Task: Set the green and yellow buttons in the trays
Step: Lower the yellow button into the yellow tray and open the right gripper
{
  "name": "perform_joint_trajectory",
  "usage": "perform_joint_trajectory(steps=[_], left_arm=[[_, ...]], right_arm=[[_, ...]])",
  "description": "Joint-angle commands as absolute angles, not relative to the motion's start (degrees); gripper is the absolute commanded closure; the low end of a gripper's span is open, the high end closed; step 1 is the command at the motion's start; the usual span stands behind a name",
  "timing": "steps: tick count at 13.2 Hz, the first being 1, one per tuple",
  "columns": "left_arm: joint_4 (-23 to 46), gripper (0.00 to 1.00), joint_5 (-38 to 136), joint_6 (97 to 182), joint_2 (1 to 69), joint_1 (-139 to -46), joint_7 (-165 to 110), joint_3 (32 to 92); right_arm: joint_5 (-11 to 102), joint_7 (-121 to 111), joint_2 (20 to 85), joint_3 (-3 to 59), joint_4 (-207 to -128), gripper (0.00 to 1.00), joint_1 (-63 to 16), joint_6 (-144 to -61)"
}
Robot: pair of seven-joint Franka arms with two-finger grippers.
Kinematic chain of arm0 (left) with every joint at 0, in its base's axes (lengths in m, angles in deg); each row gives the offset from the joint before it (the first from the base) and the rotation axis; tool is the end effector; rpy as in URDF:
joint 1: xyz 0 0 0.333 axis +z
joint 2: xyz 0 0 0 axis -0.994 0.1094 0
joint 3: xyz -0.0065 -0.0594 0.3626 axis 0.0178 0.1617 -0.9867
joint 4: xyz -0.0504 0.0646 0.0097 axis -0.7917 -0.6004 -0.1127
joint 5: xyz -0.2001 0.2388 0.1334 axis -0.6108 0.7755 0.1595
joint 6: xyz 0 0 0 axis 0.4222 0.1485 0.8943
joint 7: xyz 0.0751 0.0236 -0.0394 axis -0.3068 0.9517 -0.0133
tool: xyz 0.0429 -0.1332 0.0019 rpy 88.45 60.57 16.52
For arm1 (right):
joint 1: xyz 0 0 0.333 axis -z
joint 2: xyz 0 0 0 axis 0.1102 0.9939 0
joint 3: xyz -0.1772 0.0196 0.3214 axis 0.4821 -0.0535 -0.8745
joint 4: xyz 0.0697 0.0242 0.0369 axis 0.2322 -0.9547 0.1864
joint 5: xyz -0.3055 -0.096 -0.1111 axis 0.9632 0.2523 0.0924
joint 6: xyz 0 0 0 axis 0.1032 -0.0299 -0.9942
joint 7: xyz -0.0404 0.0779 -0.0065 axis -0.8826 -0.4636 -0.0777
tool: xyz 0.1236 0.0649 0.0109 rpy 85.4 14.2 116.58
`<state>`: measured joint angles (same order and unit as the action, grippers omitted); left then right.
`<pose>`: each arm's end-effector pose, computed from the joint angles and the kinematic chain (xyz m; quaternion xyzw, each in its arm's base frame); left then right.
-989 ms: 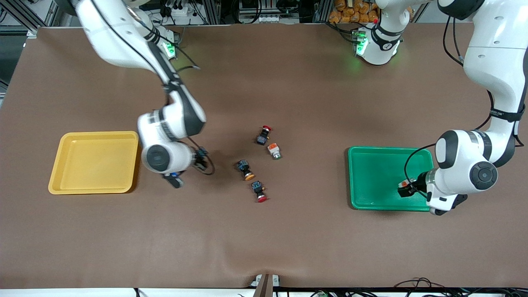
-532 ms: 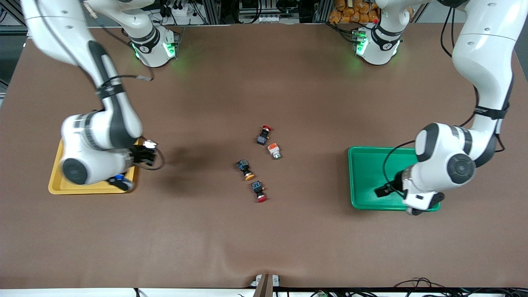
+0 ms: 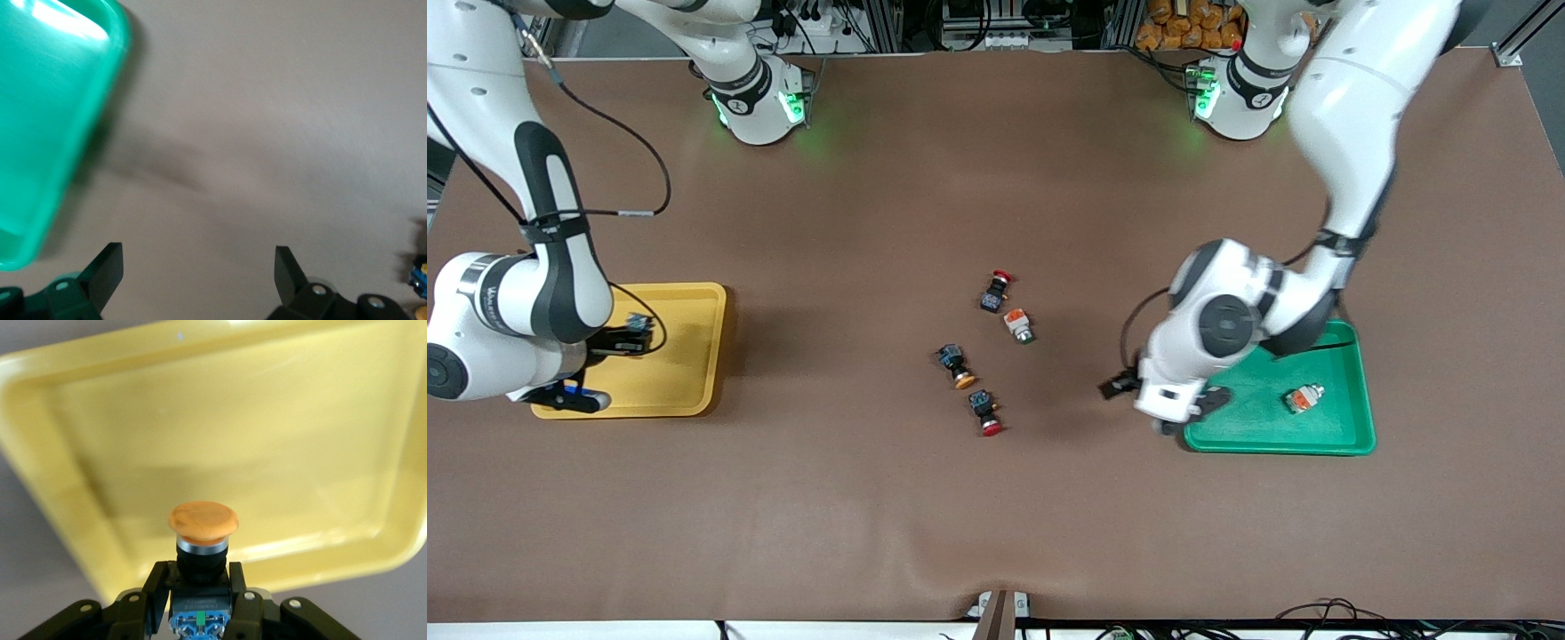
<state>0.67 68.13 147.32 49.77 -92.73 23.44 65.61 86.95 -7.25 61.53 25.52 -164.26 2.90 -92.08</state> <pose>0.6216 -0.2995 0.2971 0.9737 0.2217 -0.0419 0.0326 0.5866 -0.1317 0.2960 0.9761 -0.0613 -0.2071 0.0233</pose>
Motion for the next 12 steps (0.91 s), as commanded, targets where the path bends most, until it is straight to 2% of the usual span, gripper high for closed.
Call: perform_joint_trajectory(steps=[1,4,5,6,7,9,12], left_arm=[[-3.1,0.00,69.5,147.5,52.7,-99.9,25.3,60.6],[-3.1,0.00,69.5,149.3,53.7,-105.0,30.9,58.3],[-3.1,0.00,69.5,150.0,53.9,-106.0,31.8,58.3],[-3.1,0.00,69.5,151.2,54.0,-107.3,33.2,58.3],[-3.1,0.00,69.5,152.4,54.3,-108.4,34.9,58.3],[-3.2,0.00,69.5,153.4,54.8,-111.0,37.7,58.3],[-3.1,0.00,69.8,153.7,55.2,-114.5,41.2,58.2]], right_arm=[[88.7,0.5,63.7,24.3,-164.2,1.00,8.2,-96.3],[90.4,4.3,66.3,24.3,-164.1,1.00,10.5,-102.4],[90.3,5.1,66.5,24.3,-164.1,0.97,10.8,-102.6],[90.3,4.6,66.5,24.3,-164.1,0.84,10.7,-102.1],[89.9,4.4,66.5,24.2,-164.1,0.26,10.6,-102.0],[89.5,4.4,66.4,24.2,-164.0,0.00,10.7,-101.9],[89.4,2.3,66.2,24.2,-163.6,0.00,10.3,-100.6]])
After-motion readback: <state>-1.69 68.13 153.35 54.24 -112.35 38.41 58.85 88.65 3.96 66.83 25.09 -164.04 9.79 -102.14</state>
